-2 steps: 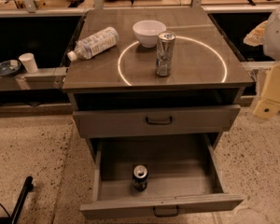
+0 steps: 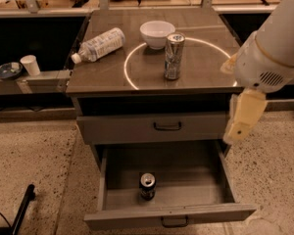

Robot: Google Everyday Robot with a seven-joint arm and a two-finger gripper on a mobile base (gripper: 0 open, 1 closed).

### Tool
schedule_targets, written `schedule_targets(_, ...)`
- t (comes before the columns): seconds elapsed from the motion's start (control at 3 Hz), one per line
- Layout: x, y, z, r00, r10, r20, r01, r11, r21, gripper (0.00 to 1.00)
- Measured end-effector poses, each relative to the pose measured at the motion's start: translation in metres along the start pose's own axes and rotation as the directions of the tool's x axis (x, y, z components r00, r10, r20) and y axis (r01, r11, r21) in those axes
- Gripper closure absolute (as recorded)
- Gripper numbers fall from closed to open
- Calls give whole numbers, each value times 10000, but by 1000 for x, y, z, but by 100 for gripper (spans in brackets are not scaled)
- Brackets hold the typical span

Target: Pick pepsi can from middle drawer and place on counter

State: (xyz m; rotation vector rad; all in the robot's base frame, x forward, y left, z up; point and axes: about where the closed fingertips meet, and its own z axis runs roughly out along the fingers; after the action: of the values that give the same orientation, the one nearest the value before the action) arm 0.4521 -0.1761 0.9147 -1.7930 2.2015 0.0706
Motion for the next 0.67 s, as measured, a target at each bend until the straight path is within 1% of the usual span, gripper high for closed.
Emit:
schedule_targets(0.33, -29, 19, 87, 9990, -111, 434, 144, 9969, -779, 0)
schedule_targets(0.67, -36, 50, 177, 9964, -163, 835, 287, 9882, -1504, 0)
